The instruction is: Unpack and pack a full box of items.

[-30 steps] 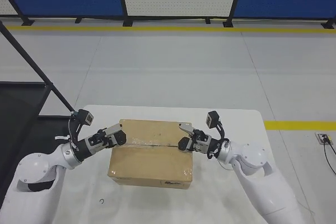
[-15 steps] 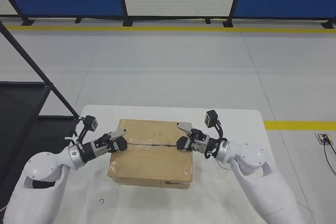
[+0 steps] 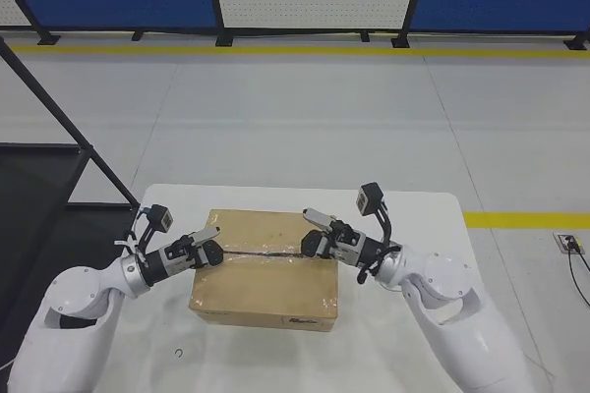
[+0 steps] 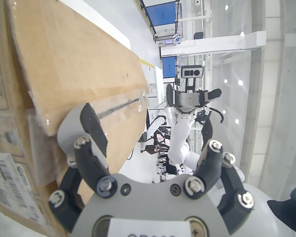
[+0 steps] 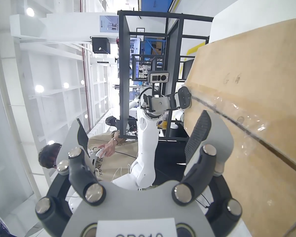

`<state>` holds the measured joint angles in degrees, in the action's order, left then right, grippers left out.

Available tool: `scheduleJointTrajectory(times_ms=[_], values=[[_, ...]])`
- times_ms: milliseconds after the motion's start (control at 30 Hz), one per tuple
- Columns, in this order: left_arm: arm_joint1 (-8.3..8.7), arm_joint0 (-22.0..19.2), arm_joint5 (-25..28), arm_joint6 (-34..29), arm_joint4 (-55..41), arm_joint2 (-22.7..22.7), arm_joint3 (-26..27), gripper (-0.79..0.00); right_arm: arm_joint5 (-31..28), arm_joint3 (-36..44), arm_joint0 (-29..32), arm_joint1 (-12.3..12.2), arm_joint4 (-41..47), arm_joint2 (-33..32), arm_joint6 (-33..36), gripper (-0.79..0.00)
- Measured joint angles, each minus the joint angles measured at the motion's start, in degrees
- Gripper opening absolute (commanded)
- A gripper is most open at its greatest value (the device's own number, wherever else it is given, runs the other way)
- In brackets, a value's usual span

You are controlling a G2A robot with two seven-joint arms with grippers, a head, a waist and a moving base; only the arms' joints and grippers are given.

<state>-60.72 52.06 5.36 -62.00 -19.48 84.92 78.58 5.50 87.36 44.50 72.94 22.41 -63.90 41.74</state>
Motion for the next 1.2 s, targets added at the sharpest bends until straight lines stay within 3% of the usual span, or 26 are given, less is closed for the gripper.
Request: scheduleJointTrajectory(times_ms=[267,533,1033,1200], values=[[0.18,0.12,0.31,0.31,-1.17,-0.66,0.19,0.0,2.61,-7.75,-5.57,1.84,-0.64,7.18,0.13,0.0],[0.41,0.79,0.36,1.17,-1.85,-0.92,2.0,0.0,1.2,-14.03,-8.93,3.09,-1.89,10.43,0.6,0.0],[1.59,4.72,0.75,4.21,-4.4,4.72,4.32,0.0,0.89,-16.81,-12.87,5.09,-0.52,13.07,0.81,0.0],[1.72,5.31,0.8,4.88,-4.74,4.59,4.9,0.0,4.48,-15.24,-12.58,4.65,-2.25,11.79,1.29,0.0]])
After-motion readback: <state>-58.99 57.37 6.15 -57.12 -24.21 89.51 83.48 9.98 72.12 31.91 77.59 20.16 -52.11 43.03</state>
